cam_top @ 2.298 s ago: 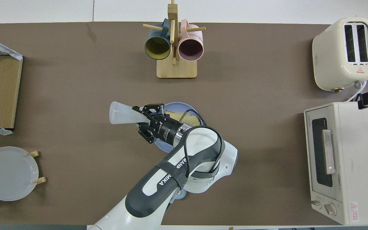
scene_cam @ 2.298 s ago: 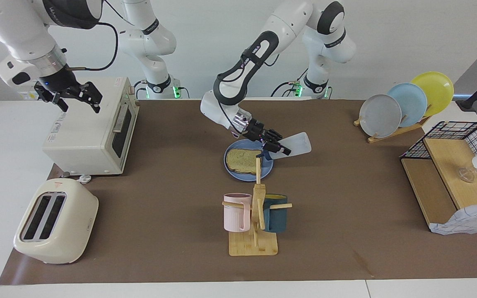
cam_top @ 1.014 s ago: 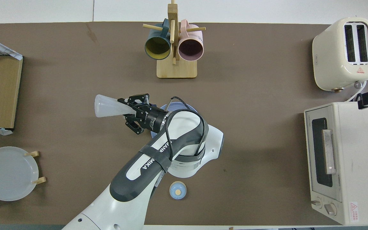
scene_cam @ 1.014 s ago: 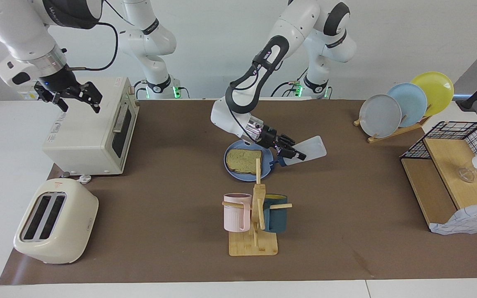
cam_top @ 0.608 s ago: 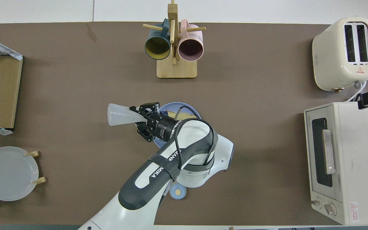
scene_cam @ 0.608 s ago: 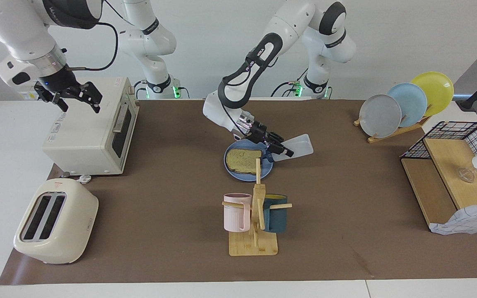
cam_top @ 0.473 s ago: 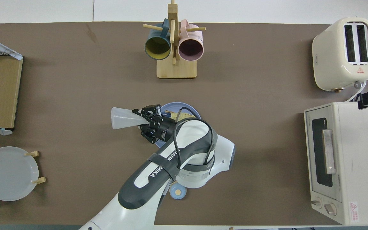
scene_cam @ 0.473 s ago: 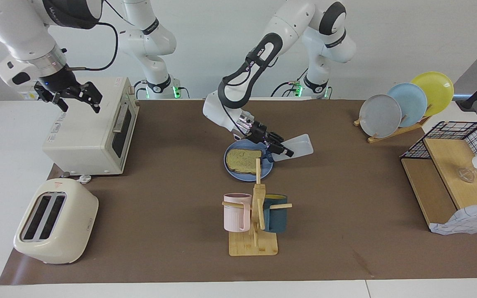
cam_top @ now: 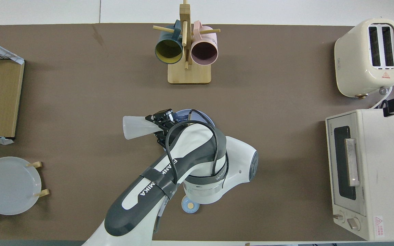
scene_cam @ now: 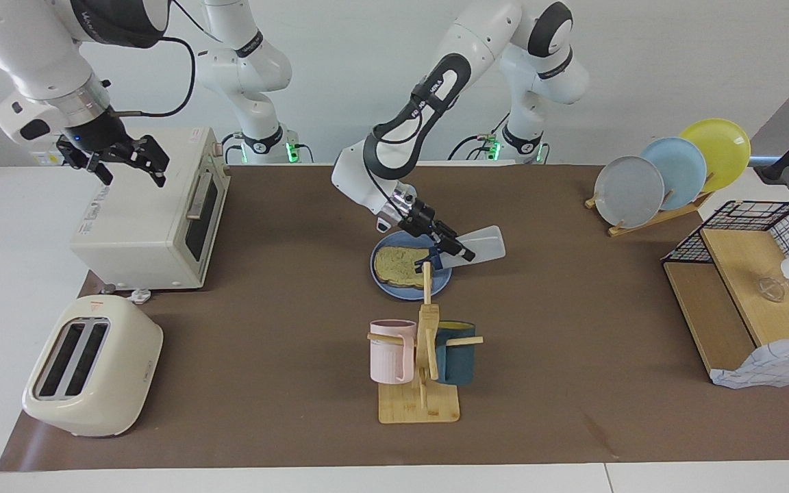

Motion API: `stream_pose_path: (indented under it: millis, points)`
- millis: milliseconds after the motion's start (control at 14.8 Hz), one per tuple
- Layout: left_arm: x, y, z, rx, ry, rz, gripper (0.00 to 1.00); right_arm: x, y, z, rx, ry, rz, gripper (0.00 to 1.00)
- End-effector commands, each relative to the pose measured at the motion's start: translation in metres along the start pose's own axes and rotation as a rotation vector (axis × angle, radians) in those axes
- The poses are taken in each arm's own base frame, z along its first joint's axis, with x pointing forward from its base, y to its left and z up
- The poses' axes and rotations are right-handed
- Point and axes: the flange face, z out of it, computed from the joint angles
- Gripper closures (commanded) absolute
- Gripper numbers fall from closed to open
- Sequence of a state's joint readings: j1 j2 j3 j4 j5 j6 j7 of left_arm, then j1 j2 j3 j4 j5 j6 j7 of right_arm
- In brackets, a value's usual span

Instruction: Put bread on plate and add seasoning

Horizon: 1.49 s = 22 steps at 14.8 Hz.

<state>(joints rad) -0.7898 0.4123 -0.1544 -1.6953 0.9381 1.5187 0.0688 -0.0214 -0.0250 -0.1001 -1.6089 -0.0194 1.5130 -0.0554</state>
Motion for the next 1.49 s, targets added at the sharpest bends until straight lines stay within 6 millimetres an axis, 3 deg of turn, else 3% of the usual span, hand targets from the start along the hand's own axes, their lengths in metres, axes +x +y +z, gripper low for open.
stream_pose_path:
  millis: [0, 203, 541, 676, 946, 1419]
  points:
    - [-0.038, -0.032, -0.006, -0.061, 0.049, -0.057, 1.0, -0.005, 0.001, -0.002, 0.018, 0.006, 0.013, 0.0]
    - [-0.086, -0.072, -0.015, -0.152, 0.123, -0.086, 1.0, -0.004, 0.001, -0.001, 0.018, 0.004, 0.013, 0.0]
    - [-0.119, -0.097, -0.017, -0.239, 0.168, -0.161, 1.0, -0.004, 0.001, -0.001, 0.018, 0.004, 0.013, 0.0]
    - [-0.142, -0.117, -0.012, -0.298, 0.219, -0.203, 1.0, -0.005, 0.001, -0.002, 0.018, 0.006, 0.013, 0.0]
    - [-0.198, -0.161, 0.016, -0.421, 0.311, -0.248, 1.0, -0.004, 0.001, -0.001, 0.018, 0.004, 0.013, 0.0]
    - [-0.238, -0.193, 0.065, -0.565, 0.381, -0.312, 1.0, -0.004, 0.001, -0.001, 0.018, 0.004, 0.013, 0.0]
